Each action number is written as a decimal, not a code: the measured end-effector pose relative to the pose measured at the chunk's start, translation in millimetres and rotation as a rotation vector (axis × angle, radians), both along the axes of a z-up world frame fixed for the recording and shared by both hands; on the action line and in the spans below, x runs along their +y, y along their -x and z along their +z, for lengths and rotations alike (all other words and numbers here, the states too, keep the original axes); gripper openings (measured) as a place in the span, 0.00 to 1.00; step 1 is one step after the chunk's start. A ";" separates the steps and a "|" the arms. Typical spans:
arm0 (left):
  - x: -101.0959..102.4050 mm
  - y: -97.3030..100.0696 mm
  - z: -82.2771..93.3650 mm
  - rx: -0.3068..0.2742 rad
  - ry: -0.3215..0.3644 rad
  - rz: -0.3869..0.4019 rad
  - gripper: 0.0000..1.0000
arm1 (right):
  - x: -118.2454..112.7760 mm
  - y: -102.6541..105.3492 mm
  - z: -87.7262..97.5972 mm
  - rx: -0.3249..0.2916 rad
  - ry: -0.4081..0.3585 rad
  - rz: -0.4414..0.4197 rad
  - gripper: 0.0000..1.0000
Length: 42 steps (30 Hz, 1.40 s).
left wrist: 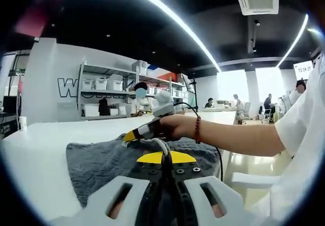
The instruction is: Open the folded towel by lifting each exposed corner and separating the folded layers until the towel lies flat within the target outline without major curled edges
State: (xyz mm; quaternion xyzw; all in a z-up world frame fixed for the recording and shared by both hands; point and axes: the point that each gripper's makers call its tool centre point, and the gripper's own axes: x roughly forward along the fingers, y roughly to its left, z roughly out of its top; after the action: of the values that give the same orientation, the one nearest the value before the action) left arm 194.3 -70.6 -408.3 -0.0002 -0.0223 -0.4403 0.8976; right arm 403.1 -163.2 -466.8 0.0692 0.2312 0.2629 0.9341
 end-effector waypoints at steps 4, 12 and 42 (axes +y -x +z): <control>0.2 -0.5 -0.8 0.004 0.001 0.000 0.02 | 2.2 -2.6 -2.8 -0.005 0.007 -0.012 0.23; 1.0 -0.6 -0.1 0.004 0.005 -0.002 0.02 | 0.3 -11.9 -3.2 -0.014 0.018 -0.036 0.21; 0.9 0.5 -2.2 0.018 0.014 -0.014 0.02 | -10.7 -36.5 -0.5 -0.035 -0.040 -0.086 0.00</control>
State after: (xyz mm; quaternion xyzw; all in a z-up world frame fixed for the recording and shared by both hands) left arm 193.8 -69.6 -410.6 -0.0105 -0.0173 -0.4463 0.8946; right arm 439.6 -173.8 -467.4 0.0933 0.2065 0.2285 0.9468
